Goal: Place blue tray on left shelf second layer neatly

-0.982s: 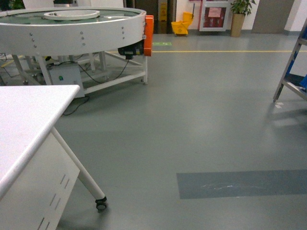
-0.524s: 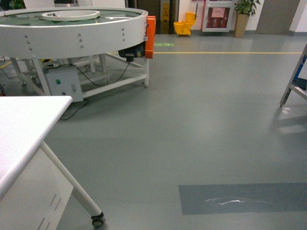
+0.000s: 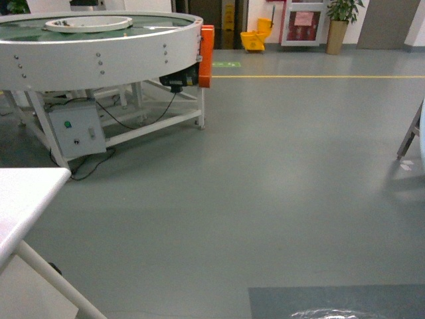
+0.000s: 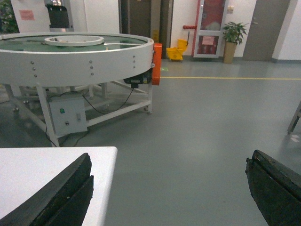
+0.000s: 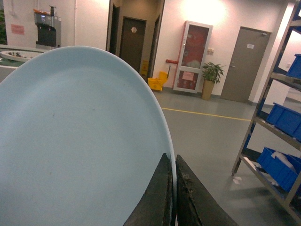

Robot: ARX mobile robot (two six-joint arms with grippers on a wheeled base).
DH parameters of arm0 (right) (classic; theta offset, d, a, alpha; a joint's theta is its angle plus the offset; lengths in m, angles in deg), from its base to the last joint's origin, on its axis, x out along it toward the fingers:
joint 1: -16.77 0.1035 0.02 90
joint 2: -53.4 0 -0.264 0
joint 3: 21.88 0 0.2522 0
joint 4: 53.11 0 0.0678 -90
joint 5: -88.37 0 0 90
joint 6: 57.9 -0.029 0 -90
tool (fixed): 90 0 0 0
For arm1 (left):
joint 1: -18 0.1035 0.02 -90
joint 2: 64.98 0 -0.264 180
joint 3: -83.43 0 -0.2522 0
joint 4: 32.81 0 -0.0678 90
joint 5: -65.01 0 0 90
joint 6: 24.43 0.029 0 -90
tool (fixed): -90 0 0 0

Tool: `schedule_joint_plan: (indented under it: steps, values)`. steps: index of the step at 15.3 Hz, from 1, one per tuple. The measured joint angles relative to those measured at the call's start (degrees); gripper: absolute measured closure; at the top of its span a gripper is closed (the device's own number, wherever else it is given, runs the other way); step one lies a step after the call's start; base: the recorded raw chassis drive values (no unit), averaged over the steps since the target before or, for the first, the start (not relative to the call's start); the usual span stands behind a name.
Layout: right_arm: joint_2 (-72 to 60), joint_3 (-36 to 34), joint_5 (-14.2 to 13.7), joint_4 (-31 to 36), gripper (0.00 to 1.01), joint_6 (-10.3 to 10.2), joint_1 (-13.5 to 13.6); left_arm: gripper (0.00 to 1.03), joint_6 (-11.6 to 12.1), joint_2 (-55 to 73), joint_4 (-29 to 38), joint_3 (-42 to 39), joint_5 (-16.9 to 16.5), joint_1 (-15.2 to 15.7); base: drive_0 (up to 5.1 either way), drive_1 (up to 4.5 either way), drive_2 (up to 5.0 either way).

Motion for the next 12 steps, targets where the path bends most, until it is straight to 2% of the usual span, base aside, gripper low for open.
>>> schedule_joint_plan:
  steps: [12]
  values:
    - [0.1, -0.1, 0.1, 0.1, 0.99, 0.0, 0.0, 0.05, 0.0, 0.0, -0.3, 0.0, 0.0, 0.0, 0.2, 4.23, -3.9]
